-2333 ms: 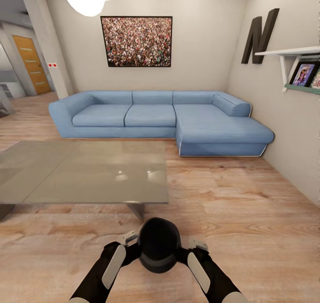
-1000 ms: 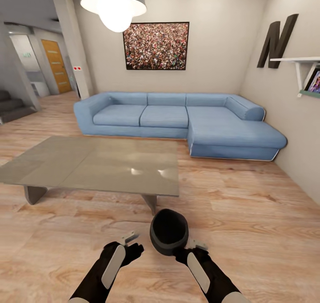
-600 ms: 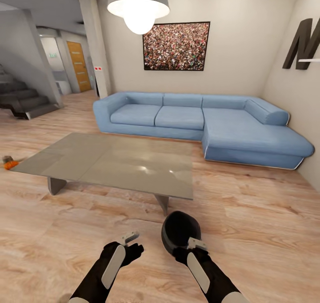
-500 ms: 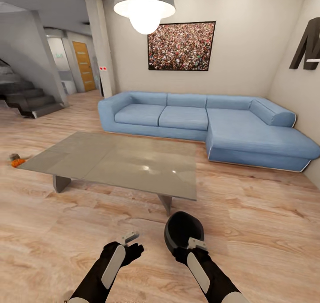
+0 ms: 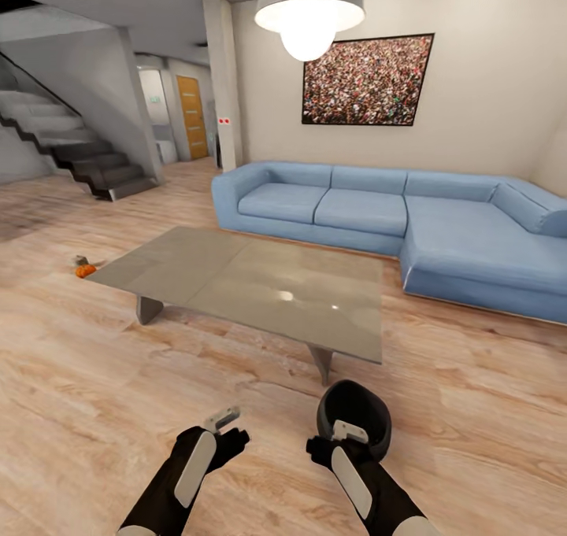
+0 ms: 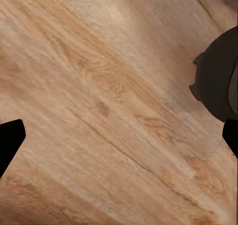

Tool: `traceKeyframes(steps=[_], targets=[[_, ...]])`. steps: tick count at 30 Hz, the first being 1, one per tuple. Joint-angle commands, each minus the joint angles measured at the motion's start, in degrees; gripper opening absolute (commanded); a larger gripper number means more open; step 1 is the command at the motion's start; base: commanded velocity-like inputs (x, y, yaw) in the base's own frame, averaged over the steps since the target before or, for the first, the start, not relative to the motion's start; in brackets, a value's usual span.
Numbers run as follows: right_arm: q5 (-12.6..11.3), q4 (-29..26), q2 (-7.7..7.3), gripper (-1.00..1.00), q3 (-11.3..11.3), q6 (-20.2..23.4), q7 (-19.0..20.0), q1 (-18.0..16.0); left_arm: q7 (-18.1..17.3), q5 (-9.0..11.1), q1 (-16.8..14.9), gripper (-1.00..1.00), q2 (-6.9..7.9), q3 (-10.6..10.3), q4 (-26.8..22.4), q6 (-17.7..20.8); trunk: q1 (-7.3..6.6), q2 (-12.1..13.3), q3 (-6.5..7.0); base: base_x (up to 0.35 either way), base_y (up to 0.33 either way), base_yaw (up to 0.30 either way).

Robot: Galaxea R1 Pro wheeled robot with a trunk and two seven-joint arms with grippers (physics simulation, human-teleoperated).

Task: Place each of the two pumpkins and all three candles from the living room inside a cabinet in the living room (use any cabinet), then make sure every cabinet is closed, and position the cauldron so it is next to a table in the living room.

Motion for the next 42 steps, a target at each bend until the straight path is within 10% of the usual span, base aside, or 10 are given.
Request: traceKeyframes(steps=[1,42], targets=[[-0.59,-0.12,-0.06,1.0,0.25,0.13,-0.56,-0.02,0.51,0.61,-0.04,1.0,-0.01,0.14,-0.09,0.1,-0.01,-0.03,-0.05,0.0,0.0,0.286],[-0.61,-0.11,0.01,1.0,0.5,0.21,-0.48,-0.02,0.02,0.7,-0.03,1.0,0.17,0.83,-0.04,-0.04,-3.74,6.79,3.0,0.0,0.0,0.287]])
